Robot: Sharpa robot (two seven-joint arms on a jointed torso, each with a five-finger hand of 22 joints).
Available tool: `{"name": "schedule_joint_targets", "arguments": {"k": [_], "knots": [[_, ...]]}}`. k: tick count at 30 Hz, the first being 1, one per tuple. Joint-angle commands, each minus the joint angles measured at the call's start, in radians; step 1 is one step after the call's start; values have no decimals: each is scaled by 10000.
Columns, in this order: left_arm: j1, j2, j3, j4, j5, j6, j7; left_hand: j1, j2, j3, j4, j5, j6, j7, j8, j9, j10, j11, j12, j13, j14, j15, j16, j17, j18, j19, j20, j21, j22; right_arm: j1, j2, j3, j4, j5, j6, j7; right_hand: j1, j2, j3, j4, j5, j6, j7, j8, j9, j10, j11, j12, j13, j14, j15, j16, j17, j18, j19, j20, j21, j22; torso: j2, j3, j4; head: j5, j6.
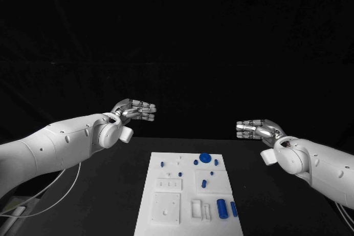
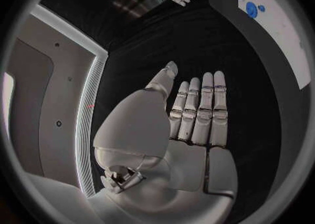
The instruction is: Assemble the parts on the task board
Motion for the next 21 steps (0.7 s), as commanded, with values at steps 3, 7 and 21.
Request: {"name": "schedule_joint_targets", "arguments": {"k": [3, 7, 21], "knots": [[6, 13, 7, 4, 56, 61, 144, -20, 82, 14, -69, -38, -22, 38, -42, -5, -69, -19, -29, 10, 15, -13, -37, -10, 95, 8, 36, 25, -14, -5, 7, 9, -2, 33, 53, 118, 14, 104, -27, -16, 25, 22, 25, 16, -6, -7, 36, -48, -1, -33, -6, 3, -8, 133, -22, 3, -29, 1, -2, -1, -4, 13, -2], [6, 14, 7, 3, 56, 60, 145, -20, 82, 14, -69, -38, -22, 38, -42, -5, -69, -19, -29, 10, 15, -13, -37, -10, 95, 8, 36, 25, -14, -6, 6, 9, -3, 33, 52, 118, 14, 104, -27, -16, 25, 22, 25, 16, -6, -7, 36, -48, -1, -33, -6, 3, -8, 133, -22, 3, -29, 1, 2, -2, -2, 15, 1], [6, 16, 7, 0, 56, 57, 144, -13, 94, 27, -102, -39, -22, 43, -43, -5, -69, -17, -31, 9, 25, -16, -41, -10, 96, -3, 31, 55, -13, -8, 5, 10, -4, 33, 54, 119, 14, 104, -27, -16, 25, 22, 25, 16, -6, -7, 36, -48, -1, -33, -6, 3, -8, 133, -22, 3, -29, 1, -1, 1, -3, 6, -14]]}}
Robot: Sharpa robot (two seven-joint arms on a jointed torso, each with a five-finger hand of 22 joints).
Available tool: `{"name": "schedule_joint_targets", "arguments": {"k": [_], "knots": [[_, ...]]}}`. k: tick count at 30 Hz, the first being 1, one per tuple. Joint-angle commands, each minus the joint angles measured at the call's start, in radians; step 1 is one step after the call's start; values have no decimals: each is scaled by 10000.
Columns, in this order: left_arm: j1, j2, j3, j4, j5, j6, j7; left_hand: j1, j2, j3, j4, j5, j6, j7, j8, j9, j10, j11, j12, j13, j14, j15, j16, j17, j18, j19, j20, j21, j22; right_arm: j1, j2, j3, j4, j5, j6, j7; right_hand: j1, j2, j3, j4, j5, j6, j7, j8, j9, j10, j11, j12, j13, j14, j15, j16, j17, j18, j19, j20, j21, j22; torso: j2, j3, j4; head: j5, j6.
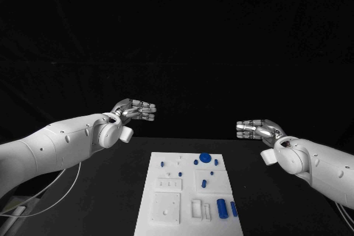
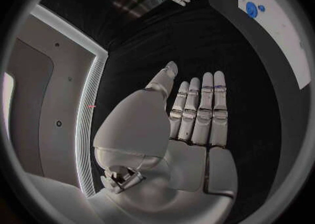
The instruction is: Assemble the parts on the task board
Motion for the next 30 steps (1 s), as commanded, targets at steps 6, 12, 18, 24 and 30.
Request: {"name": "schedule_joint_targets", "arguments": {"k": [6, 12, 18, 24, 30], "knots": [[6, 20, 7, 2, 54, 59, 142, -13, 94, -18, -57, -39, -22, 42, -43, -5, -69, -17, -31, 9, 25, -16, -41, -10, 96, -4, 31, 55, -13, -4, 5, 10, -2, 32, 55, 118, 14, 104, -27, -16, 25, 22, 25, 16, -6, -7, 36, -48, -1, -33, -6, 3, -8, 132, -22, 3, -29, 1, 0, 0, -4, -5, -11], [6, 20, 7, 2, 54, 56, 142, -13, 94, -18, -57, -39, -22, 42, -43, -5, -69, -17, -31, 9, 25, -16, -41, -10, 96, -4, 31, 55, -13, -5, 2, 10, 0, 32, 53, 119, 14, 104, -27, -16, 25, 22, 25, 16, -6, -7, 36, -48, -1, -33, -6, 3, -8, 132, -22, 3, -29, 1, -1, -1, 1, -11, -9], [6, 22, 7, 1, 54, 56, 142, -13, 94, -18, -57, -39, -22, 42, -43, -5, -69, -17, -31, 9, 25, -16, -41, -10, 96, -4, 31, 55, -13, -6, 2, 10, 1, 32, 51, 119, 14, 104, -27, -16, 25, 22, 25, 16, -6, -7, 36, -48, -1, -33, -6, 3, -8, 132, -22, 3, -29, 1, -2, -1, -1, -8, -18], [6, 22, 7, 2, 54, 57, 142, -13, 94, -18, -57, -39, -22, 42, -43, -5, -69, -17, -31, 9, 25, -16, -41, -10, 96, -4, 31, 55, -13, -6, 5, 10, 1, 32, 51, 120, 6, 130, -23, -47, 22, 41, 22, 15, -6, 6, 30, -46, 0, -23, -13, 3, -8, 129, -12, -3, -30, 1, 1, 0, -3, -12, -21], [6, 18, 7, 4, 54, 57, 140, -13, 94, -18, -57, -39, -22, 42, -43, -5, -69, -17, -31, 9, 25, -16, -41, -10, 96, -4, 31, 55, -13, -7, 8, 11, -4, 32, 50, 120, 6, 130, -23, -47, 22, 41, 22, 15, -6, 6, 30, -46, 0, -23, -13, 3, -8, 129, -12, -3, -30, 1, 3, -2, 0, -20, -21]]}}
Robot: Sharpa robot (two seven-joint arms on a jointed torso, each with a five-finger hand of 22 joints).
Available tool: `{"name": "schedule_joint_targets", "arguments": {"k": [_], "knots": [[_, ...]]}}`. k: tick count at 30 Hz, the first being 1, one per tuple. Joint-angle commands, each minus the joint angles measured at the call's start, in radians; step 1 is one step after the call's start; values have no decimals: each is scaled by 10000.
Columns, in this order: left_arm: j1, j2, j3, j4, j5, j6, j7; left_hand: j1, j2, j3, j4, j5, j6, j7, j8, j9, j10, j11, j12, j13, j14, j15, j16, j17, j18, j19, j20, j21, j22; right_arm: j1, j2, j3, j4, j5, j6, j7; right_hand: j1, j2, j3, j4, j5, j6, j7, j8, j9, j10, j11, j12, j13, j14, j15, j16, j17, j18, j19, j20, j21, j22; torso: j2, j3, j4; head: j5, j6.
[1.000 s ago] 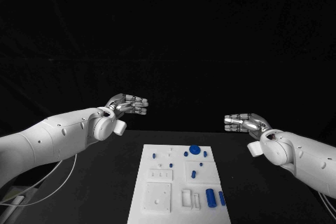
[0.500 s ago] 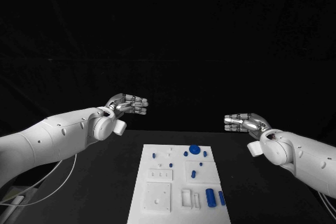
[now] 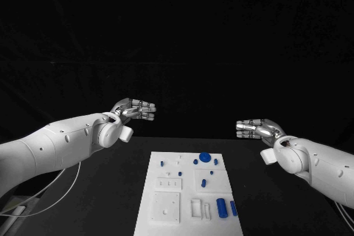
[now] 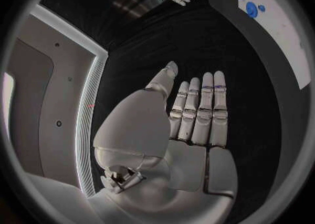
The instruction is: Assemble the parts on the task board
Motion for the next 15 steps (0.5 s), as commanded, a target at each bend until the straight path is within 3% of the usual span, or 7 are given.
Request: {"name": "schedule_joint_targets", "arguments": {"k": [1, 15], "knots": [[6, 13, 7, 9, 53, 55, 136, -13, 94, -18, -58, -39, -22, 42, -43, -5, -69, -17, -31, 10, 25, -16, -41, -10, 96, -4, 31, 55, -13, -3, 9, 10, -3, 31, 49, 116, 6, 130, -23, -47, 22, 41, 22, 16, -6, 6, 30, -46, 0, -23, -13, 3, -8, 130, -13, -3, -30, 1, 3, -2, 2, -7, 2], [6, 17, 7, 5, 53, 57, 137, -13, 94, -18, -58, -39, -22, 42, -43, -5, -69, -17, -31, 10, 25, -16, -41, -10, 96, -4, 31, 55, -13, -8, 17, 10, -11, 31, 38, 123, 6, 130, -23, -47, 22, 41, 22, 16, -6, 6, 30, -46, 0, -23, -13, 3, -8, 130, -13, -3, -30, 1, 0, 3, -3, -24, -3]]}}
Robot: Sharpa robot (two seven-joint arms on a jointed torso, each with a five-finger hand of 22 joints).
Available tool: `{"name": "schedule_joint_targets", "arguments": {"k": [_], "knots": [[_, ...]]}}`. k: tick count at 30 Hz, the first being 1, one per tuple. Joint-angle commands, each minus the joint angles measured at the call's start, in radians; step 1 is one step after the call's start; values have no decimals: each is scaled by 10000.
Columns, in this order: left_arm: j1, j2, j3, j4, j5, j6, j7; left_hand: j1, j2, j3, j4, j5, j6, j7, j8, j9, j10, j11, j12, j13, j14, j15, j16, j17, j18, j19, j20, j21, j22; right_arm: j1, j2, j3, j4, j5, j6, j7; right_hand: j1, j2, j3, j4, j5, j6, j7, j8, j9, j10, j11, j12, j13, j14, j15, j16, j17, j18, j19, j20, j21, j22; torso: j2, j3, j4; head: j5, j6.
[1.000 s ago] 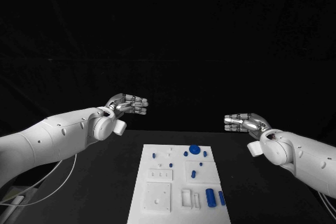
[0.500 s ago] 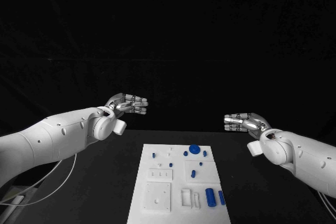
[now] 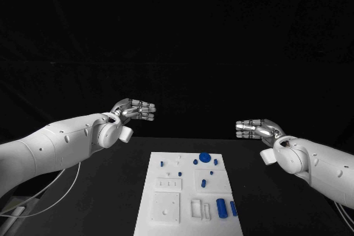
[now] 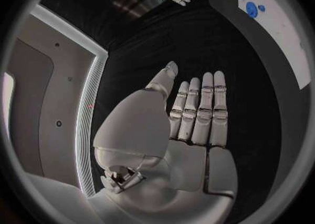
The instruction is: Assemble the parts on the task board
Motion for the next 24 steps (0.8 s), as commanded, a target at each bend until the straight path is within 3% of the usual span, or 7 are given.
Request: {"name": "schedule_joint_targets", "arguments": {"k": [1, 24], "knots": [[6, 18, 7, 6, 53, 58, 137, -13, 94, -18, -58, -39, -22, 43, -43, -5, -69, -17, -31, 9, 25, -16, -41, -10, 96, -4, 31, 55, -13, -5, 8, 9, -4, 30, 39, 120, 6, 129, -23, -47, 22, 41, 22, 16, -6, 6, 30, -47, 0, -23, -13, 3, -8, 130, -13, -3, -30, 1, 2, 2, -2, -11, -13], [6, 23, 7, 2, 53, 65, 138, -13, 94, -18, -58, -39, -22, 43, -43, -5, -69, -17, -31, 9, 25, -16, -41, -10, 96, -4, 31, 55, -13, -25, 13, 10, -15, 30, 47, 125, 6, 129, -23, -47, 22, 41, 22, 16, -6, 6, 30, -47, 0, -23, -13, 3, -8, 130, -13, -3, -30, 1, 1, -4, 4, -14, -21]]}}
